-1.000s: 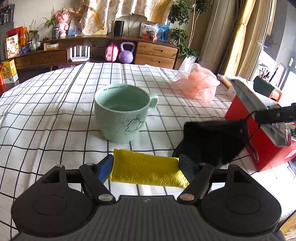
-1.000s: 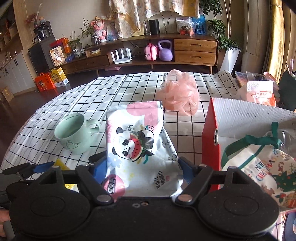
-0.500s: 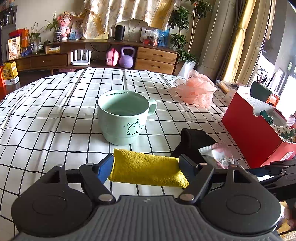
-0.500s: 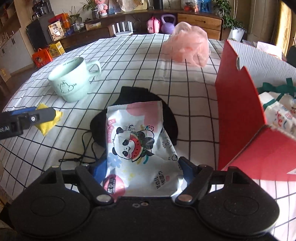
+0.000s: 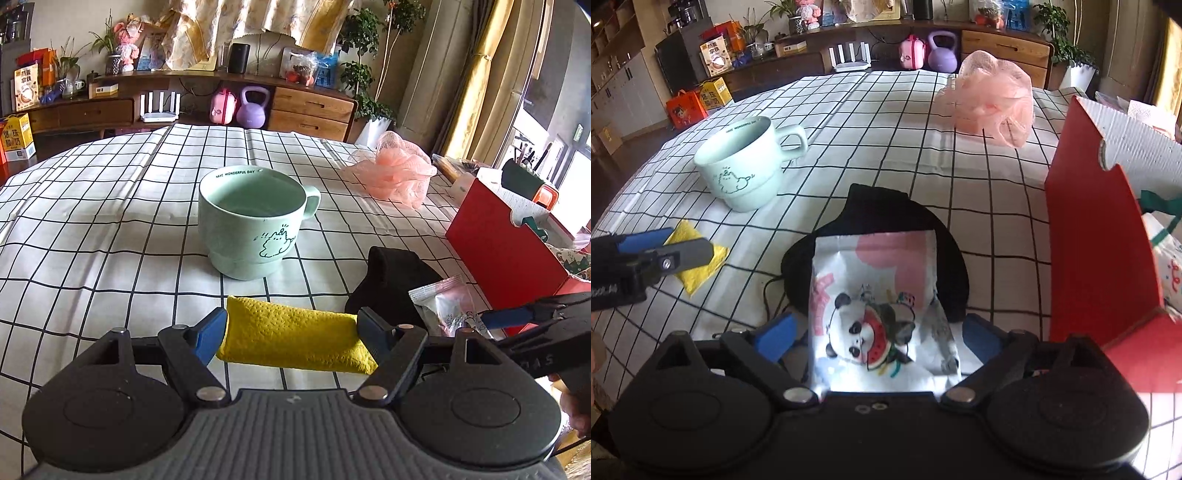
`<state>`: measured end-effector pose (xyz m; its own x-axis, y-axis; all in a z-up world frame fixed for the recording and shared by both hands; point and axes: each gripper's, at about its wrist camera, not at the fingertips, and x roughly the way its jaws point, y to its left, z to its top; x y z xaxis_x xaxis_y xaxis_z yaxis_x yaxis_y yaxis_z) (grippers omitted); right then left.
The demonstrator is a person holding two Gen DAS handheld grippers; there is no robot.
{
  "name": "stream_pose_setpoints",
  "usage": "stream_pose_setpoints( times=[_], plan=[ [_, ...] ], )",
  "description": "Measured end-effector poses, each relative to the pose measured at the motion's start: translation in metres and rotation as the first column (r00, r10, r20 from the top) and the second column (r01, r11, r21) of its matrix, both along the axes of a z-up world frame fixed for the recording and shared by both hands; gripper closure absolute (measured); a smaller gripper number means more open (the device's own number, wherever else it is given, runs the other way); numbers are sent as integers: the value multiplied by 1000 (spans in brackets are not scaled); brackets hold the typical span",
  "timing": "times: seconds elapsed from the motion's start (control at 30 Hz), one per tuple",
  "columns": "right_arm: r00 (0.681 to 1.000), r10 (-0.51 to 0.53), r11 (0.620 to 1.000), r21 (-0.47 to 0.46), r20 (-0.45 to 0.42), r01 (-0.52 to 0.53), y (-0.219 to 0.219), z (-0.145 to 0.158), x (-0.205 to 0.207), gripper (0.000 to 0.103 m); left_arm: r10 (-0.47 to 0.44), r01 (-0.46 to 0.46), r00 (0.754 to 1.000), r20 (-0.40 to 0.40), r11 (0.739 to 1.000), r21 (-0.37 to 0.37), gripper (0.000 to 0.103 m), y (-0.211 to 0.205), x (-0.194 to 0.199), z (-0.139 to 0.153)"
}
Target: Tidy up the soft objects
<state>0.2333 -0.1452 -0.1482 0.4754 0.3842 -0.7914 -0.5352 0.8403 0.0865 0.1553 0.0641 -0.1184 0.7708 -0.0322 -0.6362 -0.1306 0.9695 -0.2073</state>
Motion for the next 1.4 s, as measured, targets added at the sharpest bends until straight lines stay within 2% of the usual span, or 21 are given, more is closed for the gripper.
stream_pose_setpoints(
  times=[0.1,0.17,0.33,0.47,0.63,0.97,1.2,1.4],
  plan=[
    [1000,-19,1000,2,-12,19,4,-5,8,10,0,0,1000,-6,1000,0,26,1,1,-2],
    [1000,-16,1000,-4,-6,16,5,-7,10,20,-3,3,1000,-9,1000,0,26,1,1,-4],
    [1000,-26,1000,7,-7,26,1,-5,10,33,-10,10,1000,-13,1000,1,26,-2,2,-4],
    [999,-32,999,19,6,32,-4,-1,5,37,-13,13,1000,-6,1000,4,26,-4,-1,-1],
    [998,-41,998,44,42,39,-15,13,-7,38,-22,21,1000,11,1000,11,26,-8,-7,8],
    [991,-88,986,151,100,73,-55,71,-40,38,-102,102,993,62,995,10,26,-35,-22,44],
    [983,-103,980,186,151,74,-83,109,-58,38,-184,184,978,95,983,8,26,-64,-20,76],
    [964,-153,973,207,220,107,-116,134,-58,38,-260,258,958,122,966,34,26,-97,-7,101]
  ],
)
